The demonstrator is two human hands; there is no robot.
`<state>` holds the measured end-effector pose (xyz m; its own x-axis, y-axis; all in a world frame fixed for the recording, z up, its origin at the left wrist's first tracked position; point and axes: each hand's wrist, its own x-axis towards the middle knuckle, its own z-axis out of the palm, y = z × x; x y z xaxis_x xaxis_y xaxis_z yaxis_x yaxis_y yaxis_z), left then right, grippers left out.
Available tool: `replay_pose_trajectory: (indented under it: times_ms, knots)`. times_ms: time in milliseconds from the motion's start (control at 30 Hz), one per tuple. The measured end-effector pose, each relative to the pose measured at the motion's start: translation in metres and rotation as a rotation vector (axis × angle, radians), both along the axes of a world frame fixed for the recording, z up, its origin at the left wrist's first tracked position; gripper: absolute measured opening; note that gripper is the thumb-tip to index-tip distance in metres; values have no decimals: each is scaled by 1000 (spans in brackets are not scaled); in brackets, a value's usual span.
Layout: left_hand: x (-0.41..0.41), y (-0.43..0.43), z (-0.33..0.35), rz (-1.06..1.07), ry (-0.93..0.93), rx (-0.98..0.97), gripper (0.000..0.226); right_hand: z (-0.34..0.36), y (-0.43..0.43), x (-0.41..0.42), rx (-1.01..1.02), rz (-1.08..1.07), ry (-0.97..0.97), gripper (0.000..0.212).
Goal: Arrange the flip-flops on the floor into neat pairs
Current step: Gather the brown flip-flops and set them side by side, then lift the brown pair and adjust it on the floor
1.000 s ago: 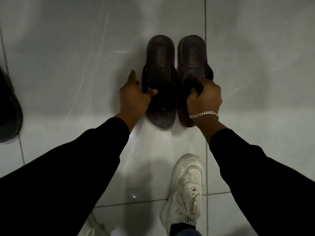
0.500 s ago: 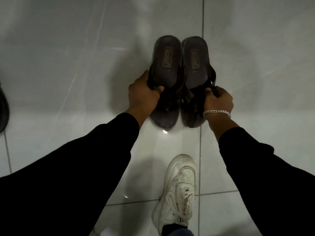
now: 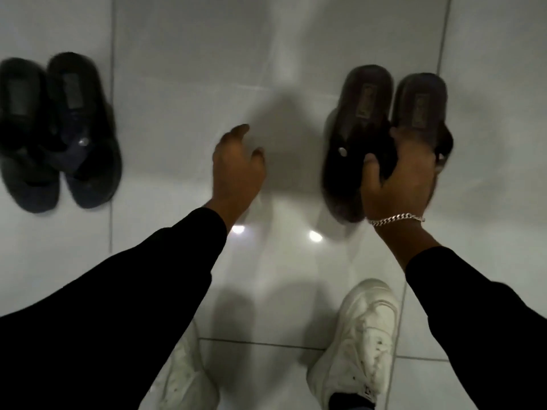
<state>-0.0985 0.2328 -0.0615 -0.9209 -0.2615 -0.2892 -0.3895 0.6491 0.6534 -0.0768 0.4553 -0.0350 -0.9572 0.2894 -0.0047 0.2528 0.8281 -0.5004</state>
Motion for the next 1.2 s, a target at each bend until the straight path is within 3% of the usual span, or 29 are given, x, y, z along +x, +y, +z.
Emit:
replay_pose_trajectory:
  times_ms: [133, 233, 400, 567, 967, 1033, 1100, 1200]
  knots:
    - [3, -98, 2, 151, -9, -399, 59, -6, -61, 1, -40, 183, -32, 47]
    - [-2, -167, 0, 357, -160, -509, 66, -12, -102, 10, -46, 297, -94, 53]
    - [-9, -244, -11, 674, -324, -326, 66, -34, -175, 25, 22, 592, -425, 67]
    - [-20, -275, -13, 613, -299, -278, 66, -49, -237, 23, 224, 728, -673, 89]
    - [-11, -302, -7, 331, -89, -583, 46, -57, -251, 16, 338, 744, -786, 96]
    - [-6, -301, -4, 379, -21, -617, 44, -58, -251, 17, 342, 742, -780, 95]
    - [3, -297, -5, 510, 28, -542, 46, -59, -251, 17, 362, 746, -772, 94]
    - [13, -290, -12, 628, 11, -370, 27, -59, -252, 17, 377, 752, -778, 94]
